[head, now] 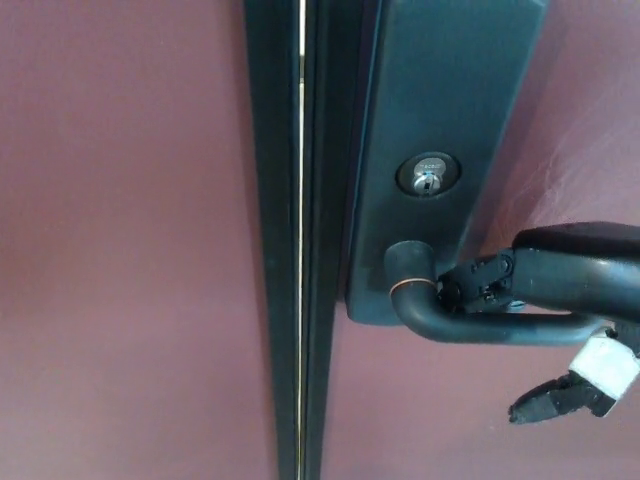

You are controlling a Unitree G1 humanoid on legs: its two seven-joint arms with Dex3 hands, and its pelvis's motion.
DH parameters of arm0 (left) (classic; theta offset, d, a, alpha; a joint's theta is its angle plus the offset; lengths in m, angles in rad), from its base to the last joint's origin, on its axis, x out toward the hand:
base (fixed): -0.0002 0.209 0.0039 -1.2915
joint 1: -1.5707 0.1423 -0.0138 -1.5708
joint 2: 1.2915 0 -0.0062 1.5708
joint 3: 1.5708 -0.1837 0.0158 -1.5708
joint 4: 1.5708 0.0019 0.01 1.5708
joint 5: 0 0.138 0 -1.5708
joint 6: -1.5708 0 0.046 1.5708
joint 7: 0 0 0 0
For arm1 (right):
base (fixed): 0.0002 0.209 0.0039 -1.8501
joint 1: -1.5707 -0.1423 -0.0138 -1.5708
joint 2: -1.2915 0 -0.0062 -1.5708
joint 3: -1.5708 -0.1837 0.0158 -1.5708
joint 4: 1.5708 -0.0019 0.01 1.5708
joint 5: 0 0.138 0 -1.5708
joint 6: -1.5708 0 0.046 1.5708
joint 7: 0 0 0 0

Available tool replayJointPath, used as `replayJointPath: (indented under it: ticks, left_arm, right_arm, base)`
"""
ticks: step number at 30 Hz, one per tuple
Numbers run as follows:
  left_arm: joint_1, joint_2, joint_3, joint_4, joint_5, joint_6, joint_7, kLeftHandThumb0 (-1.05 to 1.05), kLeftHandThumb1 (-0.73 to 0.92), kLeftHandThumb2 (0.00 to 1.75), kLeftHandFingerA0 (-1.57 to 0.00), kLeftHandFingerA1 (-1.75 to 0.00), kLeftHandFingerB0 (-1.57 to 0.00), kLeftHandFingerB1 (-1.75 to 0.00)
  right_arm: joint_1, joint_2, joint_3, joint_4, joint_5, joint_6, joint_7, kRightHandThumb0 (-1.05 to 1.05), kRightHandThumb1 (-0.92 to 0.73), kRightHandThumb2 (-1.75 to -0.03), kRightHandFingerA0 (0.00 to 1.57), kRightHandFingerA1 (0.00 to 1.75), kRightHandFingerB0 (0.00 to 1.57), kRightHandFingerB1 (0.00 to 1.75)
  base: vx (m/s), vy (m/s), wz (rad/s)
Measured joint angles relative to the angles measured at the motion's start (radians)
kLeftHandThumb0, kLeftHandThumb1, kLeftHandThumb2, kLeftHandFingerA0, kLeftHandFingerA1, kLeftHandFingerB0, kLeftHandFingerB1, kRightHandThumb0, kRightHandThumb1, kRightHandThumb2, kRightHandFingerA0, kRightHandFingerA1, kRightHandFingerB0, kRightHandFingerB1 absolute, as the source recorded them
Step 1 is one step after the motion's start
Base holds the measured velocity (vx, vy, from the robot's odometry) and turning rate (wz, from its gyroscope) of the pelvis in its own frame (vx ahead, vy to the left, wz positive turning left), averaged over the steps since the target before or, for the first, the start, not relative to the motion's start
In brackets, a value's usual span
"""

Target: The robot walks towards the door handle and put its right hand on it and twist the handle

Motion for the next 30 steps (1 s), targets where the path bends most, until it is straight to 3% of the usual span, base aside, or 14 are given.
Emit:
replayJointPath:
  ticks: [1,4,5,7,8,9,30]
  left_arm:
    - [0.004,0.000,0.000,0.000,0.000,-0.001,0.000,-0.35,0.54,0.56,-0.70,-0.48,-0.52,-0.40]
    - [0.007,0.000,0.000,0.000,0.000,-0.001,0.000,-0.35,0.54,0.56,-0.70,-0.48,-0.52,-0.40]
    - [0.008,0.000,0.000,0.000,0.000,-0.002,0.000,-0.35,0.54,0.56,-0.70,-0.48,-0.52,-0.40]
    - [0.010,0.000,0.000,0.001,0.000,-0.002,0.000,-0.35,0.54,0.56,-0.70,-0.48,-0.52,-0.40]
    - [0.010,0.000,0.000,0.001,0.000,-0.002,0.000,-0.35,0.55,0.57,-0.71,-0.48,-0.52,-0.40]
    - [0.010,0.000,0.000,0.001,0.000,-0.002,0.000,-0.36,0.55,0.57,-0.71,-0.48,-0.52,-0.40]
    - [0.005,-0.002,-0.011,0.001,0.000,-0.004,0.001,-0.35,0.59,0.58,-0.71,-0.48,-0.53,-0.40]
  right_arm:
    - [-0.001,0.009,0.006,-0.001,-0.012,0.009,0.000,-0.52,-0.46,-0.74,0.48,0.52,0.41,0.47]
    - [0.004,0.032,0.013,-0.001,-0.043,0.021,-0.001,-0.48,-0.46,-0.73,0.52,0.54,0.42,0.48]
    - [0.007,0.038,0.013,-0.001,-0.050,0.023,-0.001,-0.22,-0.52,-0.55,0.81,0.56,0.54,0.42]
    - [0.030,0.063,0.005,0.001,-0.072,0.023,-0.012,-0.22,-0.52,-0.55,0.81,0.56,0.54,0.42]
    - [0.040,0.073,0.000,0.002,-0.080,0.023,-0.017,-0.08,-0.54,-0.54,0.83,0.56,0.60,0.45]
    - [0.058,0.088,-0.008,0.002,-0.088,0.022,-0.026,-0.06,-0.55,-0.54,0.83,0.56,0.61,0.45]
    - [0.216,0.220,-0.106,0.032,-0.207,-0.070,-0.077,-0.09,-0.56,-0.57,0.79,0.56,0.66,0.50]
  base:
    - [0.00,0.000,0.00]
    - [0.00,0.000,0.00]
    - [0.00,0.000,0.00]
    - [0.00,0.000,0.00]
    - [0.00,0.000,0.00]
    - [0.00,0.000,0.00]
    - [0.00,0.000,0.00]
